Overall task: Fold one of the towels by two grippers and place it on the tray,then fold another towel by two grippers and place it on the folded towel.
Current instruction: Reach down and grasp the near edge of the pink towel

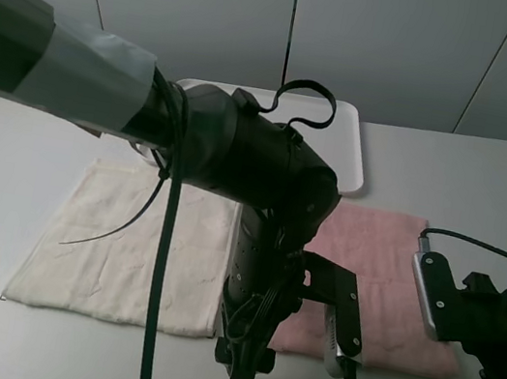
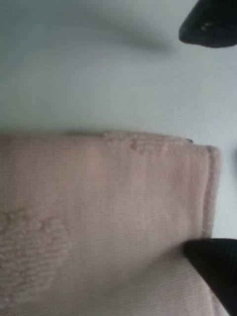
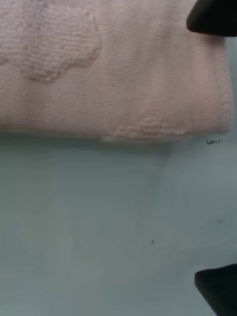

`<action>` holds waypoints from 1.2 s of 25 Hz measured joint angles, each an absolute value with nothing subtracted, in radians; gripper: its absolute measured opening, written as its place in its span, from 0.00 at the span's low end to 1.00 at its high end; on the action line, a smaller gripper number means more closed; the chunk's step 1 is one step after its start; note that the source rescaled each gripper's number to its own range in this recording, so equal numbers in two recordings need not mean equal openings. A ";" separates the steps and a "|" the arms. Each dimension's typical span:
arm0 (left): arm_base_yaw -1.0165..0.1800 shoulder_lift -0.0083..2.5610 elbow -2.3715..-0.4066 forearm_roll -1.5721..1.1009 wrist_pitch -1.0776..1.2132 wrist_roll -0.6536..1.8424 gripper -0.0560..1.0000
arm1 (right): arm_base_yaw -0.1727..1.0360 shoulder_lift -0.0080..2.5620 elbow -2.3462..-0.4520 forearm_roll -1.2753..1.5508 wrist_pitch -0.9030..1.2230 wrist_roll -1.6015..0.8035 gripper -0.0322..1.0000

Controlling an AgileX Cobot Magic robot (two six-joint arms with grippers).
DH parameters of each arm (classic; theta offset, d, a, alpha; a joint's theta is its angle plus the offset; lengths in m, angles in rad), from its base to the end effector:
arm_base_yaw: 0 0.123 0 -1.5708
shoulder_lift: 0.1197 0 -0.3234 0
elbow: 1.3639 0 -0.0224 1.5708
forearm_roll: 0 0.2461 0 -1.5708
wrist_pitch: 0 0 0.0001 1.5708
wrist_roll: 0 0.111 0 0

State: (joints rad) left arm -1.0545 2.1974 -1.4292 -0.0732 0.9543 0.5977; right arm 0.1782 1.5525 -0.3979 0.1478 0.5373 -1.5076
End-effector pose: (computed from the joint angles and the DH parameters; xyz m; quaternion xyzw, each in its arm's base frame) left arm 0.2005 -0.3666 0.1123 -0.7194 -0.6932 0.0211 0.0380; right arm 0.1636 0.0380 0.1293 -0.7018 0.7112 0.0393 0.0093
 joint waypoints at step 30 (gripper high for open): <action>-1.054 2.197 -1.429 -0.073 0.947 0.579 1.00 | 0.178 1.649 -0.410 0.121 0.398 -1.491 0.23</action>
